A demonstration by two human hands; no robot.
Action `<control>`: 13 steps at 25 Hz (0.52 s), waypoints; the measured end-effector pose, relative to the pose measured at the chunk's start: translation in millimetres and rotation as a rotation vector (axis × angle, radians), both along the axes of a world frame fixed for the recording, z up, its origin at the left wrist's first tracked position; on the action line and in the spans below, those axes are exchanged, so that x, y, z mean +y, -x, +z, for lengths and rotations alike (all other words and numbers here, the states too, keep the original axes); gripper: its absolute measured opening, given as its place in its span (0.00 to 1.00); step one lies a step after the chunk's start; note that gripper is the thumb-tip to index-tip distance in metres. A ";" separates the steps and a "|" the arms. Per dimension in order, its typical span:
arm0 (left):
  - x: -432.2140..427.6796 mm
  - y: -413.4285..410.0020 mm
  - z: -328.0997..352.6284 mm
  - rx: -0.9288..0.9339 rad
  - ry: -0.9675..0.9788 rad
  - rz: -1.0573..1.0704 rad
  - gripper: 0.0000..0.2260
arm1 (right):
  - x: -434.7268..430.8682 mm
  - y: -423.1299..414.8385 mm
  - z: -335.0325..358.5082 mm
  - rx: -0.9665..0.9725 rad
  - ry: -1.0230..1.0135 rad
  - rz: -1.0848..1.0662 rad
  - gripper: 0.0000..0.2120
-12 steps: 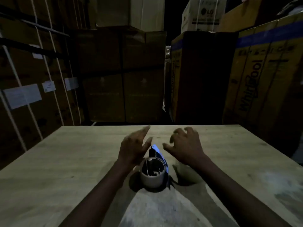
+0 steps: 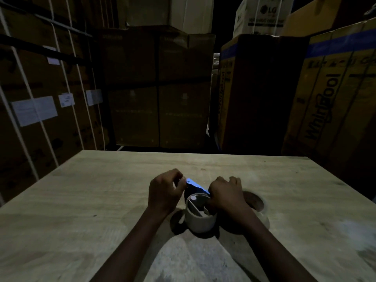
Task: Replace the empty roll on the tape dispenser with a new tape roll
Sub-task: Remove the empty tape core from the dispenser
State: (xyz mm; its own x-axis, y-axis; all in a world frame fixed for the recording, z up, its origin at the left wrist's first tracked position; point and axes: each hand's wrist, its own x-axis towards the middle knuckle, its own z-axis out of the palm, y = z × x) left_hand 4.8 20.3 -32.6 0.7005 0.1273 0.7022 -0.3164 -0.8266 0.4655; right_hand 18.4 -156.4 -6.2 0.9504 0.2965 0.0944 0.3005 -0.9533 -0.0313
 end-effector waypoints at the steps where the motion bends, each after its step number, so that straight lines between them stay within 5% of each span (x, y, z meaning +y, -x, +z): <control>1: 0.9 -1.0 3.4 0.007 -0.004 0.001 0.13 | -0.3 -3.3 -0.4 -0.027 -0.035 0.013 0.16; 8: 4.4 -3.7 6.8 0.353 0.251 -0.330 0.07 | -5.9 -3.3 1.0 -0.378 -0.191 0.264 0.10; 13: 6.1 -1.4 16.3 0.619 0.216 -0.457 0.08 | -6.1 -3.0 0.9 -0.486 -0.248 0.347 0.08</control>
